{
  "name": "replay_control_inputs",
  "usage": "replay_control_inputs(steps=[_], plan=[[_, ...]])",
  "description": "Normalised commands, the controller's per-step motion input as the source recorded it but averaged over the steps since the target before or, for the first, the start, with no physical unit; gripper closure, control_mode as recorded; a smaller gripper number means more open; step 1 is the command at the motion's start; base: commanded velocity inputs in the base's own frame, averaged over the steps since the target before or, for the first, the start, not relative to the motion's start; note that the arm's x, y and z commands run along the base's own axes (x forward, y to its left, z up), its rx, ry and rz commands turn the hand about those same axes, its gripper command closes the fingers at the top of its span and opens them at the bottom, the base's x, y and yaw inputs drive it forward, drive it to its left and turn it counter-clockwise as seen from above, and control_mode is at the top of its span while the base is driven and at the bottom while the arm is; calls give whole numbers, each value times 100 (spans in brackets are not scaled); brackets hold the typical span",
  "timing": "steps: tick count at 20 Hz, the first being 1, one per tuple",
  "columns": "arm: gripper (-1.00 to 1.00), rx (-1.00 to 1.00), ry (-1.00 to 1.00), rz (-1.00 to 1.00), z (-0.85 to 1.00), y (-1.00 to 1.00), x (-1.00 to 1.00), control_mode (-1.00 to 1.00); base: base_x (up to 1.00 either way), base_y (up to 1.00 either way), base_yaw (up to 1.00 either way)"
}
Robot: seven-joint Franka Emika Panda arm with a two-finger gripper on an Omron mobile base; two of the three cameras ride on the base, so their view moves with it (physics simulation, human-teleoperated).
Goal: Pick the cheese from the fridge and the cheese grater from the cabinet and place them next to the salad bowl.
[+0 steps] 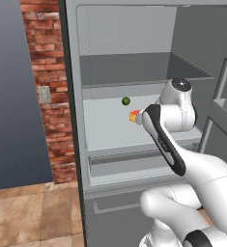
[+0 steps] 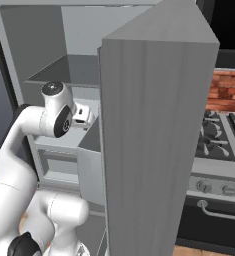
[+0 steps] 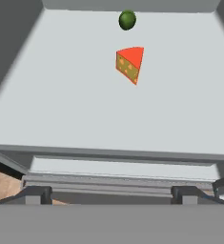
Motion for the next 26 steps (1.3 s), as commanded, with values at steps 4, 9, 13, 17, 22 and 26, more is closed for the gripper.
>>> replay_control_inputs(steps=[4,9,13,17,22,26], plan=[[-100,0,0,0,-1,-6,16,-100,0,0,0],[-100,0,-1,0,-3,-8,26,-100,0,0,0],[-100,0,0,0,-10,-19,27,-100,0,0,0],[-100,0,-1,0,-21,-19,28,-100,0,0,0],[-100,0,-5,0,-18,-14,26,-100,0,0,0],[-100,0,-6,0,-14,-13,21,-100,0,0,0]])
